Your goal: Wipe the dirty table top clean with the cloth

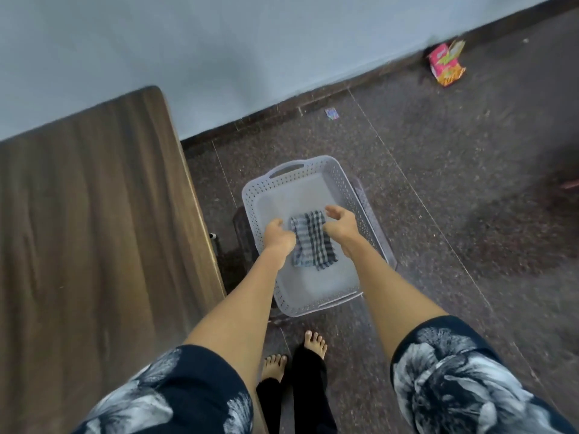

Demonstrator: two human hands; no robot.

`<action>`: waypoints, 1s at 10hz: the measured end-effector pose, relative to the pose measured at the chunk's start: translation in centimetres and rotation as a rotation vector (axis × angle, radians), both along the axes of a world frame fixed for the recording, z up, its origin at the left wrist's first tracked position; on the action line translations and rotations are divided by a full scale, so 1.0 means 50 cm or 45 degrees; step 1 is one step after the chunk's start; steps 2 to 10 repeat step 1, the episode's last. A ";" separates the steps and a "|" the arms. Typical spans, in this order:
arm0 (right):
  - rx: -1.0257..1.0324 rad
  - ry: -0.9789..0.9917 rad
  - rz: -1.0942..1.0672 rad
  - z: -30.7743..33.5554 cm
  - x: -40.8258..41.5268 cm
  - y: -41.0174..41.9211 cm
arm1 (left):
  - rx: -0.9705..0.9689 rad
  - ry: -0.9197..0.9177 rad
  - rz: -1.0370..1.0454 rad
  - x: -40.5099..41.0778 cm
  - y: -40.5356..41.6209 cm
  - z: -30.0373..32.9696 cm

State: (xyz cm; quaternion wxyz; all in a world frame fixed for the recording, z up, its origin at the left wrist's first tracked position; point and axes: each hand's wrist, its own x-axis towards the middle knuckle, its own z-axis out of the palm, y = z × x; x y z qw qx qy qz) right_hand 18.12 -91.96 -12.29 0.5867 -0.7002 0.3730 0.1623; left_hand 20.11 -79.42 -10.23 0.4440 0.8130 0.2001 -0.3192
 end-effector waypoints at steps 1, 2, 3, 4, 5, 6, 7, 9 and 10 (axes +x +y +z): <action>0.002 -0.073 0.053 0.067 0.015 0.010 | -0.031 -0.077 0.003 0.006 0.018 0.068; 0.002 -0.073 0.053 0.067 0.015 0.010 | -0.031 -0.077 0.003 0.006 0.018 0.068; 0.002 -0.073 0.053 0.067 0.015 0.010 | -0.031 -0.077 0.003 0.006 0.018 0.068; 0.002 -0.073 0.053 0.067 0.015 0.010 | -0.031 -0.077 0.003 0.006 0.018 0.068; 0.002 -0.073 0.053 0.067 0.015 0.010 | -0.031 -0.077 0.003 0.006 0.018 0.068; 0.002 -0.073 0.053 0.067 0.015 0.010 | -0.031 -0.077 0.003 0.006 0.018 0.068; 0.002 -0.073 0.053 0.067 0.015 0.010 | -0.031 -0.077 0.003 0.006 0.018 0.068; 0.002 -0.073 0.053 0.067 0.015 0.010 | -0.031 -0.077 0.003 0.006 0.018 0.068; 0.002 -0.073 0.053 0.067 0.015 0.010 | -0.031 -0.077 0.003 0.006 0.018 0.068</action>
